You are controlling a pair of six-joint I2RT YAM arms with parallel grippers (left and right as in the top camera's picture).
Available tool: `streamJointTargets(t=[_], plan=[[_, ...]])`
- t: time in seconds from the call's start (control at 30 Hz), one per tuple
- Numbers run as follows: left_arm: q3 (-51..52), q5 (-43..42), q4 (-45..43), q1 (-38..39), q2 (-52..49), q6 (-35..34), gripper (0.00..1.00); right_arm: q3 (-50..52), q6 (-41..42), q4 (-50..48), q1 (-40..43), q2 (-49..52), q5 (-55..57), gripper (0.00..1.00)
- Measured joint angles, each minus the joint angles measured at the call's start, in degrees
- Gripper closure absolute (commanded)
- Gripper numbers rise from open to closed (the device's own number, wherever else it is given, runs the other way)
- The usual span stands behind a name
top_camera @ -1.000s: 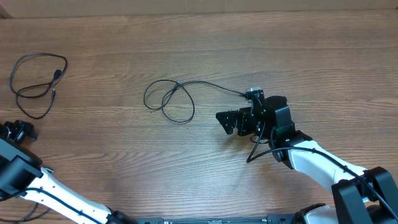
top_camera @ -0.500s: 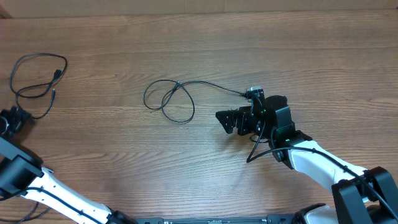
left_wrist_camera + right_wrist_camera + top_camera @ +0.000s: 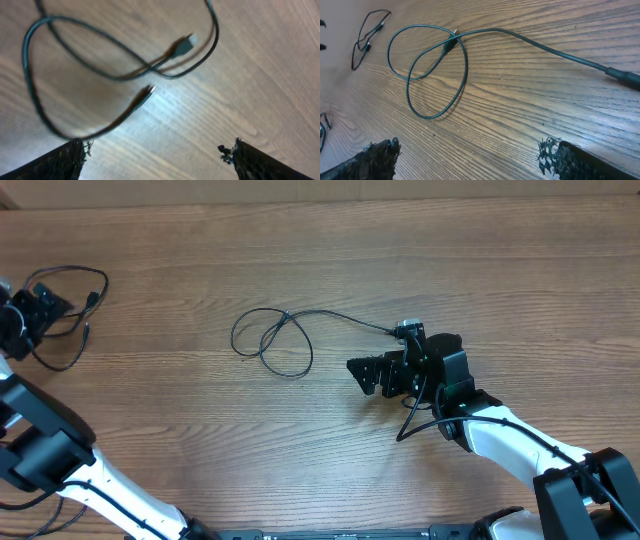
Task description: Untangle cables
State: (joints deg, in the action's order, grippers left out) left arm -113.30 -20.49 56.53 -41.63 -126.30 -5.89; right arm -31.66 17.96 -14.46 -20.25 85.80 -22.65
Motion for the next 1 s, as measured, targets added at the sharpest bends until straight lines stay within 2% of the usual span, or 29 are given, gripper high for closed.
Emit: streamJointTargets(t=[0.13,0.53,1.0], plan=[[0.00,1.81,-4.59,2.91,-0.02,-0.81,0.00,0.00,0.04,0.09,0.00,-0.02,0.00,0.00],[0.42,14.84,-16.28,14.23,-0.02,-0.96,0.01,0.00,0.02,0.15,0.00,0.00,0.02,0.00],[0.72,18.45,-19.63,14.01,-3.87,-0.96,0.00,0.00,0.02,-0.13,0.00,0.00,0.00,0.00]])
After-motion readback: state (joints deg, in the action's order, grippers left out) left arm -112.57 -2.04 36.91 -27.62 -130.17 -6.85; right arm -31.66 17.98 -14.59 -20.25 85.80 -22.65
